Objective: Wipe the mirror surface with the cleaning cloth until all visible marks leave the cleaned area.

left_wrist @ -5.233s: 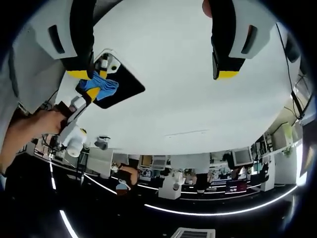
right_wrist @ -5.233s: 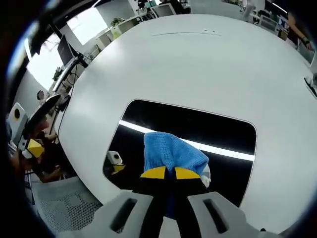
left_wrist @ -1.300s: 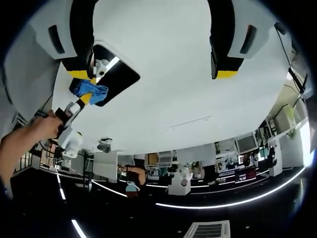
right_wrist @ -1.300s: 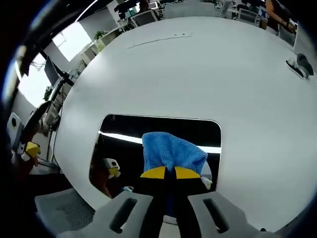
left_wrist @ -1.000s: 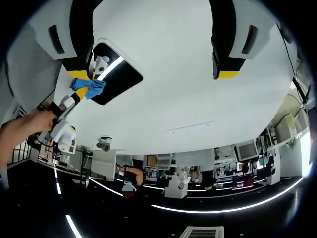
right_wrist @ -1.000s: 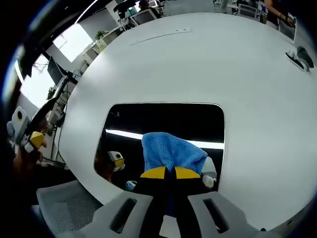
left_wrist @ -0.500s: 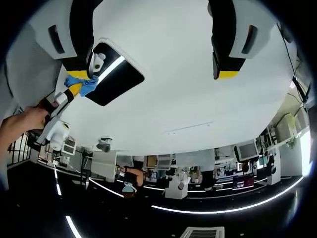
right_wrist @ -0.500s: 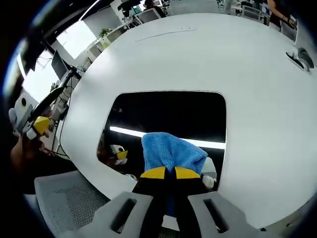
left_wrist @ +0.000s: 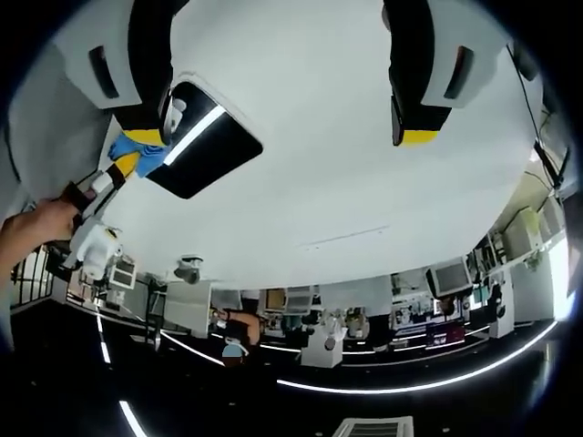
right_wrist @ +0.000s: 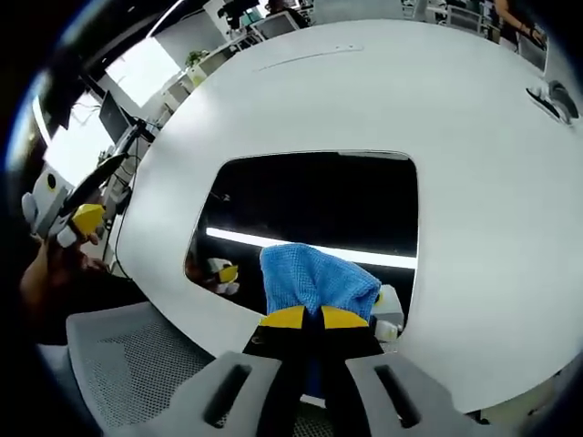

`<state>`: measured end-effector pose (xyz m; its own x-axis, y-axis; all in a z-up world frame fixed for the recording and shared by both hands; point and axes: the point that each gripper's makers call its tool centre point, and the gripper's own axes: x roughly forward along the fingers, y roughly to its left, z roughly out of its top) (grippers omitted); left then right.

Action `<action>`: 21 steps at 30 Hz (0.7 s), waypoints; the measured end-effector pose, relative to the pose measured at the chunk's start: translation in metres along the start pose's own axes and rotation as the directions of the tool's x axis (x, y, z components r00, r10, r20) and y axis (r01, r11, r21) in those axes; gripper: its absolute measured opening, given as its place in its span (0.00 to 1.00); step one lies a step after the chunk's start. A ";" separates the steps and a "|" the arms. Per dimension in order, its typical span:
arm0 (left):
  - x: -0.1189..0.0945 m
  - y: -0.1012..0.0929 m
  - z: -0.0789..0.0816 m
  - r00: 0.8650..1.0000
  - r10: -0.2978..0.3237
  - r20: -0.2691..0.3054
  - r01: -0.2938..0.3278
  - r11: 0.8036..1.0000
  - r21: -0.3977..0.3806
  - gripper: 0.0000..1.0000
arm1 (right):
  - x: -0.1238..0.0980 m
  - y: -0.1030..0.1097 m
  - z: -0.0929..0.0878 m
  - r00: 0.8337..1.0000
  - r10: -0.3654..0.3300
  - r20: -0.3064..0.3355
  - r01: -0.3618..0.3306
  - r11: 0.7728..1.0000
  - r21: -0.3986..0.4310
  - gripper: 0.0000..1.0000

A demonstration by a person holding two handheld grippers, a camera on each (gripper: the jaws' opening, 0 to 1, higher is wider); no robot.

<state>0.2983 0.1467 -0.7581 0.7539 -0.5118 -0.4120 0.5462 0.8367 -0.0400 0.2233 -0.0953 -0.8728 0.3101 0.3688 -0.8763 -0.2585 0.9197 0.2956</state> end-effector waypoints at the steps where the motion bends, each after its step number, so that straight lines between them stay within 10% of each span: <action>1: -0.001 0.001 0.002 1.000 0.003 0.005 -0.003 1.000 -0.001 0.99 | 0.000 0.000 0.000 1.000 0.000 -0.002 0.000 1.000 -0.002 0.00; 21: -0.017 0.005 -0.015 0.999 0.035 -0.014 -0.035 0.999 -0.039 0.99 | -0.004 -0.006 0.002 0.999 -0.017 -0.033 0.016 0.999 -0.039 0.00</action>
<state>0.2825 0.1626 -0.7647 0.7673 -0.4797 -0.4256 0.5046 0.8612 -0.0610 0.2258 -0.1019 -0.8701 0.2839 0.3482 -0.8934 -0.2893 0.9194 0.2664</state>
